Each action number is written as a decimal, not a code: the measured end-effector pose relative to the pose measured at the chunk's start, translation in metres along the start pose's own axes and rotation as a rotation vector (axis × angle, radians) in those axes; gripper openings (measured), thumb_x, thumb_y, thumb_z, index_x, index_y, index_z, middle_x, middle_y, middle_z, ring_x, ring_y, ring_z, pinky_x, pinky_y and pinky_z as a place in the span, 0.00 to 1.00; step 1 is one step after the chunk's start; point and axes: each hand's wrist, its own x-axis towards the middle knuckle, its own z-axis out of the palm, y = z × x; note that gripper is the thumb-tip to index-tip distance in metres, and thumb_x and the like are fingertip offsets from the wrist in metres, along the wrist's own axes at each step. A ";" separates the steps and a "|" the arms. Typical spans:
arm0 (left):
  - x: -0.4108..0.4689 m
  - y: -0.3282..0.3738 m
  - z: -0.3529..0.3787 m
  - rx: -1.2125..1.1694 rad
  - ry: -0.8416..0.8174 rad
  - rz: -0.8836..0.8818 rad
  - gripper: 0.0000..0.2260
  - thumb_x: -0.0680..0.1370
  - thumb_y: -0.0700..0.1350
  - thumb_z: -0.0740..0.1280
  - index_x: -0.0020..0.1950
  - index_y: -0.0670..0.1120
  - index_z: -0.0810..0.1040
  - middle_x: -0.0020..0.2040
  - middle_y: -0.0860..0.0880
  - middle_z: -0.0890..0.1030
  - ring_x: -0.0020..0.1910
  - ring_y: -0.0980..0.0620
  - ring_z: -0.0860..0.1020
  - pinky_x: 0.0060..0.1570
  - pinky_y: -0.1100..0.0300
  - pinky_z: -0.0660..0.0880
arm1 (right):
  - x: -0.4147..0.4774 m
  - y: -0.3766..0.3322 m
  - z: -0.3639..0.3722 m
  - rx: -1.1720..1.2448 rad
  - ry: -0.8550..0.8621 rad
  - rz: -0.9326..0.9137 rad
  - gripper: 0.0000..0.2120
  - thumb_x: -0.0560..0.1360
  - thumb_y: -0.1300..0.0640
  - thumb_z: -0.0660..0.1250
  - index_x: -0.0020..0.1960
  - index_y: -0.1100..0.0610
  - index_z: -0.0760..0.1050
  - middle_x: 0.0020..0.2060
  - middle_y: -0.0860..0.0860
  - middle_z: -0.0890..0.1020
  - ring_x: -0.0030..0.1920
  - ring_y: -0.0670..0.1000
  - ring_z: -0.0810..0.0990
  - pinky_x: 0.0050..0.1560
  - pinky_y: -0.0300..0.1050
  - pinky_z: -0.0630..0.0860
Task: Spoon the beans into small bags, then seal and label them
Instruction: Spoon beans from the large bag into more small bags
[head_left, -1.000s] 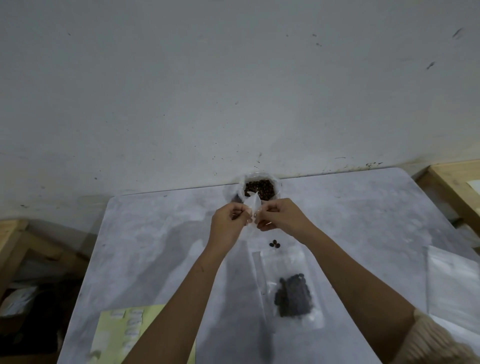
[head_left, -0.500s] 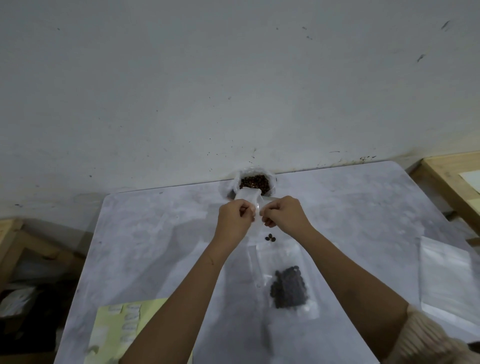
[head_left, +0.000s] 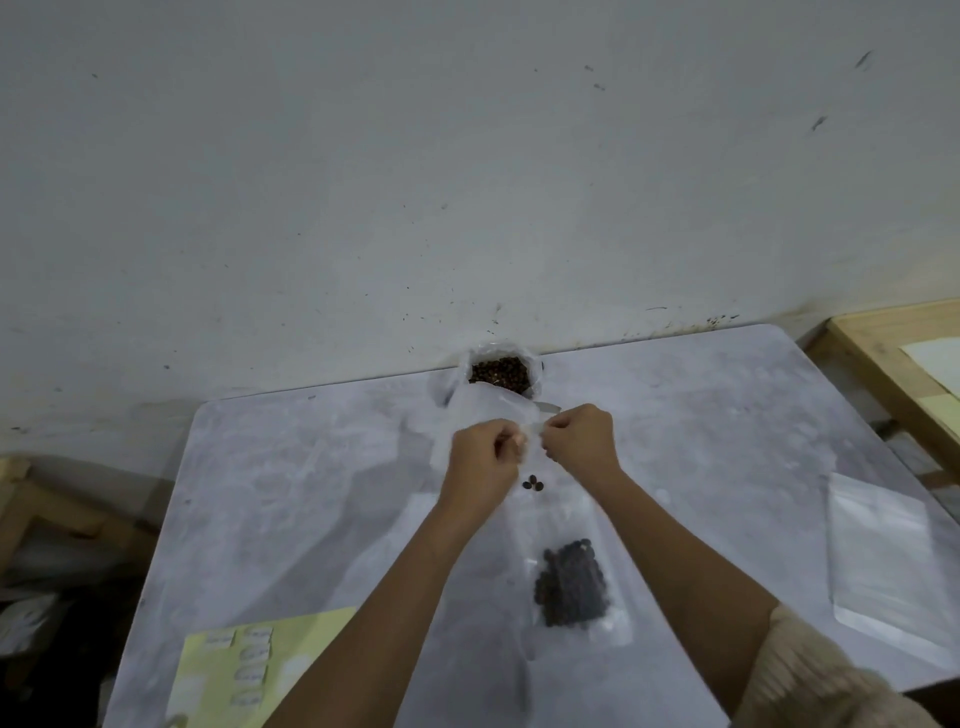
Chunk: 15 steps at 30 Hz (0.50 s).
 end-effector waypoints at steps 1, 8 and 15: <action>-0.002 0.001 0.002 -0.004 -0.007 0.008 0.06 0.76 0.35 0.65 0.42 0.39 0.81 0.35 0.50 0.80 0.36 0.54 0.79 0.39 0.68 0.74 | 0.004 0.003 -0.004 0.031 -0.004 0.038 0.09 0.65 0.69 0.61 0.29 0.71 0.76 0.27 0.68 0.77 0.24 0.54 0.72 0.28 0.44 0.72; 0.012 -0.007 0.000 -0.003 0.155 -0.028 0.05 0.70 0.34 0.69 0.36 0.40 0.82 0.31 0.50 0.81 0.33 0.52 0.80 0.36 0.66 0.75 | -0.013 -0.001 -0.010 0.086 -0.130 -0.107 0.05 0.72 0.65 0.65 0.41 0.56 0.73 0.33 0.60 0.82 0.33 0.57 0.81 0.36 0.48 0.81; 0.015 -0.007 0.006 -0.105 0.134 -0.001 0.03 0.72 0.36 0.71 0.39 0.42 0.82 0.32 0.54 0.81 0.33 0.61 0.79 0.36 0.72 0.74 | -0.013 -0.002 -0.003 0.059 -0.074 -0.294 0.11 0.73 0.73 0.60 0.42 0.64 0.80 0.40 0.59 0.83 0.38 0.55 0.82 0.43 0.49 0.81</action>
